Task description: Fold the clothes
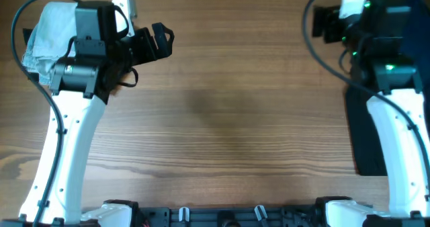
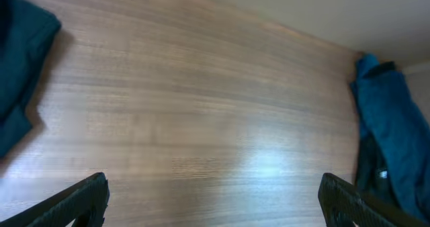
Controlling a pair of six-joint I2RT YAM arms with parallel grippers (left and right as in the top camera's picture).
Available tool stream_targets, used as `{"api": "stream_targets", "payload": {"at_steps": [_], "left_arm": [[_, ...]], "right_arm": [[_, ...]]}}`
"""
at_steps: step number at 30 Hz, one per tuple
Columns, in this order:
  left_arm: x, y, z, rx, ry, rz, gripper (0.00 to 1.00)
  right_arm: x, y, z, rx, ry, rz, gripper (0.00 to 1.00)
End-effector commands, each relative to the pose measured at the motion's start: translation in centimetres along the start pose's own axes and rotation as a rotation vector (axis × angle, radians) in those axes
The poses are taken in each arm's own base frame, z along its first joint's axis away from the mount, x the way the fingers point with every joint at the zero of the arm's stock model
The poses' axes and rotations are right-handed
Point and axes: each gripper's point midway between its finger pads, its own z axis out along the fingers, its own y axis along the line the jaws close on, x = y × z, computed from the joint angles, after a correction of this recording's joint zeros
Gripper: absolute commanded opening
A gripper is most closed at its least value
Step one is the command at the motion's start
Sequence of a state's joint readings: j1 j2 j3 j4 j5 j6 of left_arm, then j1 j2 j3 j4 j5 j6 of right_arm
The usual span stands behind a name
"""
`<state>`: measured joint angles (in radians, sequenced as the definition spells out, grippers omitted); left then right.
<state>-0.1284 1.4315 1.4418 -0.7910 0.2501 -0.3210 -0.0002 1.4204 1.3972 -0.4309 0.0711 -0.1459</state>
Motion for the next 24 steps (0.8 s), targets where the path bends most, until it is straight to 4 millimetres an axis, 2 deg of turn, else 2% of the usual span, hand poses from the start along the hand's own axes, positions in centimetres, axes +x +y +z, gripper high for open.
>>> {"api": "stream_targets", "payload": {"at_steps": [1,2,3,6,8,12,15,18,24], "left_arm": [[1.5,0.4,2.2,-0.047,0.075,0.008,1.00],[2.0,0.1,2.8,-0.044,0.095,0.016,1.00],[2.4,-0.2,3.2,-0.042,0.108,0.022,1.00],[3.9,-1.2,4.7,-0.032,0.160,0.048,1.00],[4.6,-1.7,5.5,-0.027,0.185,0.060,1.00],[6.2,-2.2,7.3,-0.029,0.241,0.077,1.00],[7.2,-2.2,8.3,-0.037,0.278,0.082,1.00],[8.0,-2.2,9.1,-0.043,0.307,0.086,1.00],[8.7,-2.4,9.3,-0.045,0.326,0.089,1.00]], "right_arm": [[3.0,-4.9,4.1,0.077,0.074,0.076,1.00],[4.4,-6.9,5.7,0.105,0.097,0.130,1.00],[5.4,-8.0,6.6,0.117,0.110,0.165,1.00],[9.0,-11.0,9.6,0.130,0.162,0.275,1.00],[11.7,-12.2,11.3,0.132,0.205,0.326,1.00],[15.7,-12.7,14.9,0.125,0.255,0.343,1.00],[17.1,-12.9,16.8,0.134,0.251,0.337,0.98],[18.5,-13.9,18.6,0.190,0.237,0.328,0.93],[20.7,-14.3,21.2,0.223,0.208,0.363,0.88]]}}
